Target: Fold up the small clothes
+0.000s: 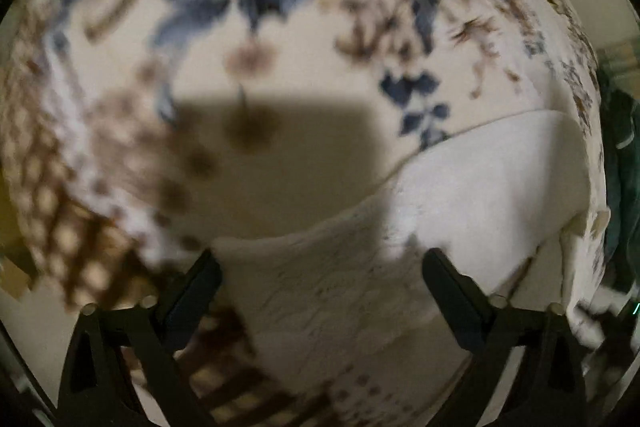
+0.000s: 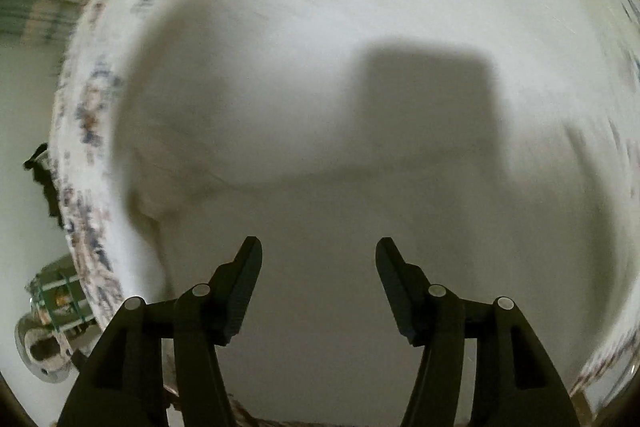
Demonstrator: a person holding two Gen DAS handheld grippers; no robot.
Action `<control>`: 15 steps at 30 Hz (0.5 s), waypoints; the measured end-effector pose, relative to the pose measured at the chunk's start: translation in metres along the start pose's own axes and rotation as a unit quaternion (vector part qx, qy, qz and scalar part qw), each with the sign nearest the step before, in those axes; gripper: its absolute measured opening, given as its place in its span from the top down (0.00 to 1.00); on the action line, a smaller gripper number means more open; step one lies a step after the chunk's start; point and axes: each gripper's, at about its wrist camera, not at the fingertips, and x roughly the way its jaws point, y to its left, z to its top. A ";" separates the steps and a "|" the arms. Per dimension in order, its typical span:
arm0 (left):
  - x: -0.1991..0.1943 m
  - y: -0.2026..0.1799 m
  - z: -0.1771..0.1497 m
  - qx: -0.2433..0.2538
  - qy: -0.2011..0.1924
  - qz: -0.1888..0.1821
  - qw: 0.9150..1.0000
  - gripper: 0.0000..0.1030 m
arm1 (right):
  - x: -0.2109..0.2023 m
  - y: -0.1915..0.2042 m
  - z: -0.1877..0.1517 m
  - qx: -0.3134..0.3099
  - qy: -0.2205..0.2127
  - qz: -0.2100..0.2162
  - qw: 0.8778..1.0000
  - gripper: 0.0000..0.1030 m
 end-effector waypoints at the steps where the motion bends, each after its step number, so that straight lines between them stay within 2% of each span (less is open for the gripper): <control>1: 0.008 -0.006 -0.001 0.004 -0.001 0.008 1.000 0.21 | 0.006 -0.010 -0.007 0.008 0.007 -0.003 1.000 0.40; 2: 0.009 -0.011 -0.001 0.012 -0.009 0.028 1.000 0.36 | 0.010 -0.016 -0.012 0.014 0.013 -0.005 1.000 0.40; 3: 0.005 -0.017 0.000 0.022 -0.023 0.033 0.999 0.76 | 0.015 -0.018 -0.016 0.017 0.018 -0.007 1.000 0.40; 4: -0.004 -0.023 0.003 0.034 -0.033 0.017 0.999 0.92 | 0.017 -0.019 -0.021 0.015 0.021 -0.010 1.000 0.40; 7: -0.046 -0.034 0.024 0.050 -0.091 0.014 0.994 0.92 | 0.017 -0.013 -0.028 -0.002 0.020 -0.003 1.000 0.40; 11: -0.095 -0.030 0.075 0.053 -0.170 0.016 0.984 0.92 | 0.020 0.005 -0.029 -0.020 0.003 -0.004 1.000 0.40; 12: -0.100 -0.027 0.091 0.047 -0.183 0.015 0.982 0.88 | 0.023 0.012 -0.028 -0.021 0.000 -0.005 1.000 0.40; 14: -0.103 -0.020 0.119 0.027 -0.184 -0.010 0.982 0.84 | 0.030 0.024 -0.027 -0.019 -0.011 -0.011 1.000 0.40; 15: -0.101 -0.018 0.126 0.019 -0.184 -0.014 0.983 0.77 | 0.036 0.034 -0.027 -0.019 -0.020 -0.014 1.000 0.40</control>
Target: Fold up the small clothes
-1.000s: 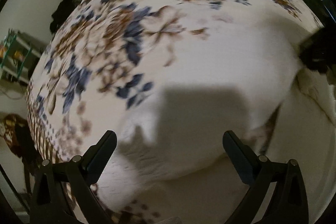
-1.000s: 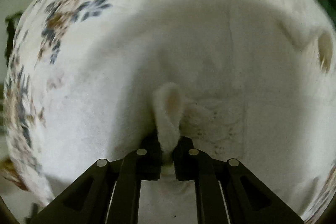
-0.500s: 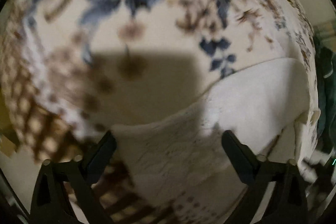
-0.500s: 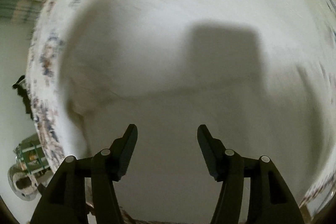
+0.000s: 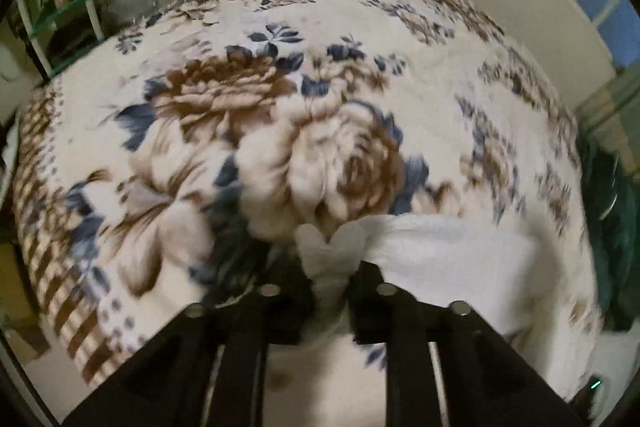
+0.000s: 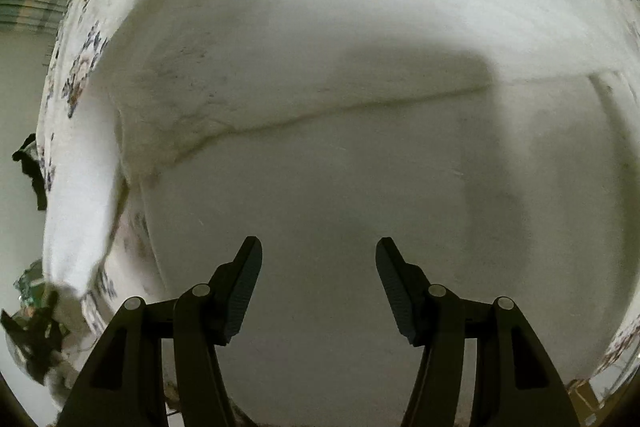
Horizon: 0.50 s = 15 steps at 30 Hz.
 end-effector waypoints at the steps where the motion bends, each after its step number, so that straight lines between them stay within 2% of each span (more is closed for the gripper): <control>1: 0.002 0.002 0.003 -0.014 -0.001 -0.006 1.000 0.69 | 0.003 0.004 0.000 -0.001 -0.002 -0.004 1.000 0.40; 2: 0.001 0.003 0.002 -0.031 0.000 -0.014 0.999 0.63 | 0.006 0.012 0.001 0.001 -0.003 -0.004 1.000 0.37; 4: -0.008 0.015 -0.005 -0.067 -0.003 -0.034 0.997 0.36 | 0.010 0.024 0.000 0.007 -0.008 0.010 1.000 0.29; 5: -0.011 0.020 -0.010 -0.086 -0.005 -0.041 0.995 0.31 | 0.010 0.031 0.000 0.008 -0.009 0.012 1.000 0.27; 7: -0.014 0.030 -0.027 -0.136 -0.005 -0.053 0.989 0.30 | 0.013 0.041 -0.003 0.005 -0.012 0.008 1.000 0.27; 9: -0.004 0.036 -0.047 -0.175 0.015 -0.068 0.982 0.30 | 0.014 0.052 -0.002 0.002 -0.022 -0.007 1.000 0.24; 11: 0.020 0.041 -0.066 -0.220 0.044 -0.084 0.971 0.30 | 0.009 0.052 -0.003 0.008 -0.041 -0.024 0.999 0.23; 15: 0.067 0.036 -0.066 -0.266 0.051 -0.113 0.956 0.30 | -0.006 0.023 -0.006 0.063 -0.056 -0.011 0.996 0.23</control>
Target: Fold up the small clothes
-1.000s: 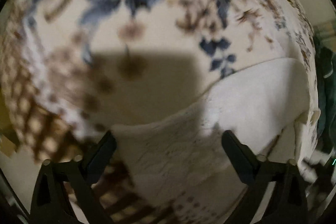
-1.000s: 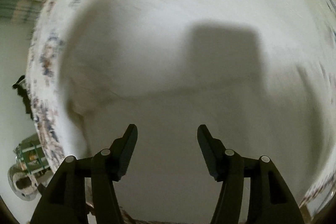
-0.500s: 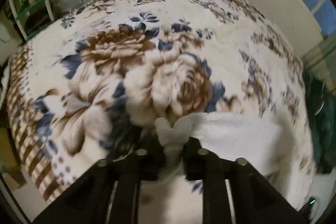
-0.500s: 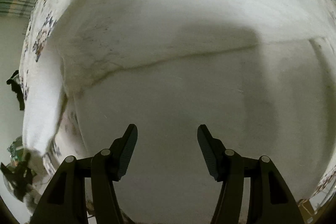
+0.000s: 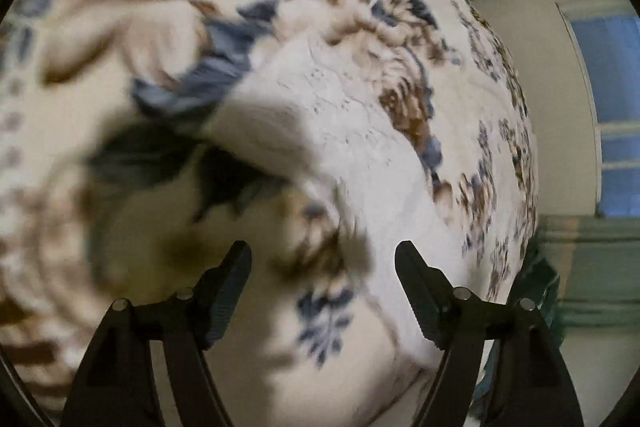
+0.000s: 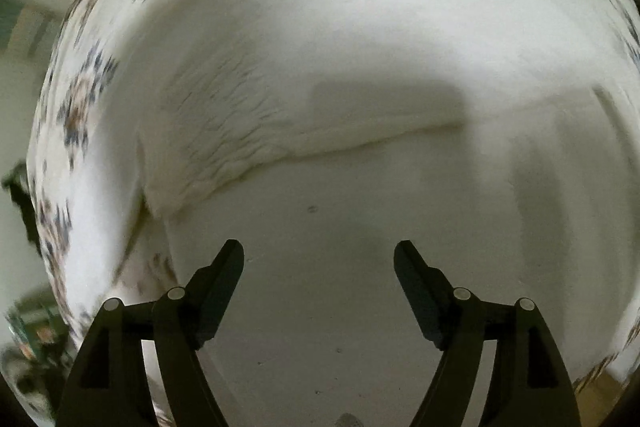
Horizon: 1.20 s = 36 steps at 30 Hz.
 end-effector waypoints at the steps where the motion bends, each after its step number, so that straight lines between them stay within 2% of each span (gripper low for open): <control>1: 0.009 -0.003 0.005 -0.006 -0.008 -0.005 1.000 0.30 | -0.005 -0.013 -0.001 0.016 -0.005 -0.003 1.000 0.23; 4: 0.022 -0.021 0.021 0.000 -0.046 0.005 0.999 0.33 | -0.015 -0.037 -0.003 0.031 -0.021 -0.024 0.999 0.23; 5: 0.020 -0.032 0.025 0.017 -0.068 0.013 0.997 0.42 | -0.016 -0.044 -0.003 0.031 -0.025 -0.033 0.999 0.23; 6: 0.020 -0.040 0.028 0.034 -0.079 0.018 0.996 0.81 | -0.017 -0.052 -0.001 0.030 -0.029 -0.044 0.998 0.23; 7: 0.020 -0.053 0.030 0.059 -0.080 0.032 0.995 0.94 | -0.017 -0.058 0.002 0.030 -0.031 -0.049 0.998 0.23; 8: 0.016 -0.068 0.029 0.089 -0.089 0.046 0.991 0.94 | -0.019 -0.067 0.004 0.034 -0.033 -0.053 0.997 0.23; 12: -0.012 -0.129 0.008 0.202 -0.118 0.054 0.971 0.94 | -0.032 -0.095 0.019 0.059 -0.045 -0.041 0.996 0.23; 15: -0.033 -0.187 -0.035 0.293 -0.121 0.048 0.947 0.94 | -0.049 -0.122 0.037 0.077 -0.055 -0.027 0.995 0.23; 17: -0.043 -0.231 -0.086 0.362 -0.112 0.037 0.925 0.94 | -0.059 -0.138 0.048 0.087 -0.056 -0.020 0.994 0.23; 18: -0.043 -0.248 -0.110 0.386 -0.103 0.028 0.916 0.94 | -0.065 -0.149 0.055 0.092 -0.056 -0.017 0.994 0.23; 21: -0.029 -0.296 -0.203 0.456 -0.055 0.002 0.888 0.94 | -0.083 -0.185 0.076 0.106 -0.057 -0.009 0.993 0.23; 22: -0.018 -0.312 -0.242 0.479 -0.035 -0.008 0.877 0.94 | -0.092 -0.204 0.085 0.110 -0.061 -0.008 0.992 0.23; 27: 0.049 -0.351 -0.417 0.538 0.074 -0.039 0.839 0.94 | -0.124 -0.291 0.113 0.124 -0.070 -0.020 0.990 0.23; 29: 0.078 -0.359 -0.480 0.559 0.112 -0.041 0.821 0.93 | -0.135 -0.330 0.121 0.132 -0.071 -0.026 0.988 0.23; 30: 0.094 -0.360 -0.516 0.574 0.129 -0.037 0.808 0.92 | -0.139 -0.347 0.123 0.134 -0.069 -0.031 0.988 0.23; 32: 0.114 -0.362 -0.557 0.595 0.145 -0.021 0.790 0.90 | -0.145 -0.379 0.129 0.133 -0.063 -0.032 0.989 0.23; 34: 0.130 -0.361 -0.588 0.623 0.131 0.017 0.771 0.87 | -0.151 -0.407 0.136 0.125 -0.050 -0.028 0.991 0.23; 35: 0.134 -0.360 -0.592 0.629 0.126 0.026 0.767 0.83 | -0.154 -0.418 0.138 0.121 -0.045 -0.022 0.991 0.23; 36: 0.135 -0.357 -0.595 0.631 0.125 0.031 0.765 0.71 | -0.156 -0.426 0.141 0.113 -0.034 -0.010 0.993 0.23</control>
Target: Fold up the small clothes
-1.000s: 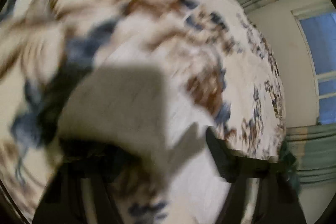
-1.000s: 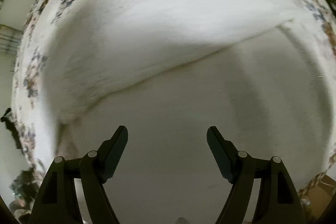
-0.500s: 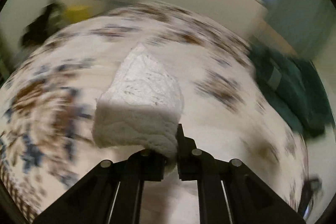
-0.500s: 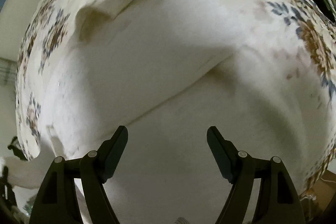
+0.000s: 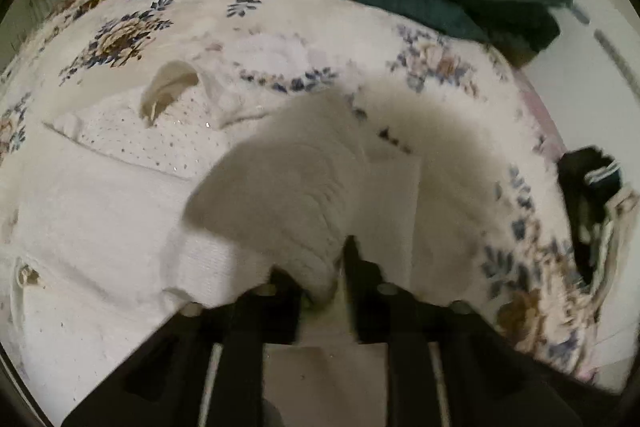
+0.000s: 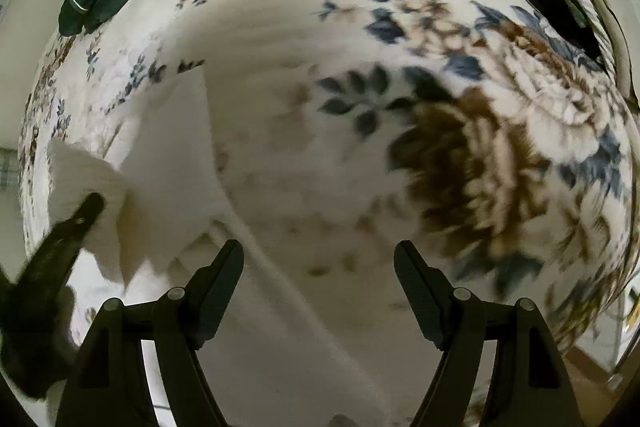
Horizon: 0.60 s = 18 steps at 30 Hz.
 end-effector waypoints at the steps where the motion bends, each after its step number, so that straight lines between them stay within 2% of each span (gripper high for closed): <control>1: -0.001 0.002 -0.005 -0.002 0.002 -0.002 1.000 0.58 | -0.002 -0.006 0.006 -0.008 0.009 0.008 1.000 0.23; 2: -0.003 0.004 -0.012 -0.004 -0.001 0.002 1.000 0.50 | -0.003 -0.005 0.007 -0.013 0.012 0.015 1.000 0.23; 3: -0.008 0.010 -0.018 -0.006 -0.004 0.014 1.000 0.31 | -0.007 -0.005 0.011 -0.020 0.015 0.028 0.999 0.23; 4: -0.016 0.019 -0.027 -0.010 -0.009 0.032 0.999 0.26 | -0.009 -0.005 0.017 -0.028 0.018 0.043 0.999 0.23; 6: -0.029 0.046 -0.040 -0.020 -0.024 0.074 0.997 0.26 | -0.012 0.007 0.026 -0.041 0.019 0.069 0.997 0.23; 8: -0.046 0.077 -0.062 -0.035 -0.030 0.122 0.992 0.25 | -0.006 0.034 0.040 -0.056 0.020 0.102 0.993 0.23; 11: -0.058 0.127 -0.093 -0.056 -0.010 0.210 0.976 0.25 | 0.008 0.068 0.056 -0.073 0.029 0.116 0.990 0.23; 12: -0.058 0.138 -0.101 -0.061 -0.004 0.221 0.973 0.25 | 0.017 0.081 0.063 -0.077 0.033 0.118 0.989 0.23; 14: -0.058 0.166 -0.118 -0.074 0.017 0.261 0.962 0.25 | 0.034 0.109 0.073 -0.087 0.036 0.110 0.989 0.23; 16: -0.056 0.184 -0.130 -0.092 0.025 0.268 0.959 0.25 | 0.051 0.143 0.080 -0.100 0.039 0.103 0.989 0.23; 18: -0.054 0.200 -0.139 -0.111 0.029 0.273 0.955 0.25 | 0.068 0.182 0.080 -0.146 0.043 0.064 0.986 0.23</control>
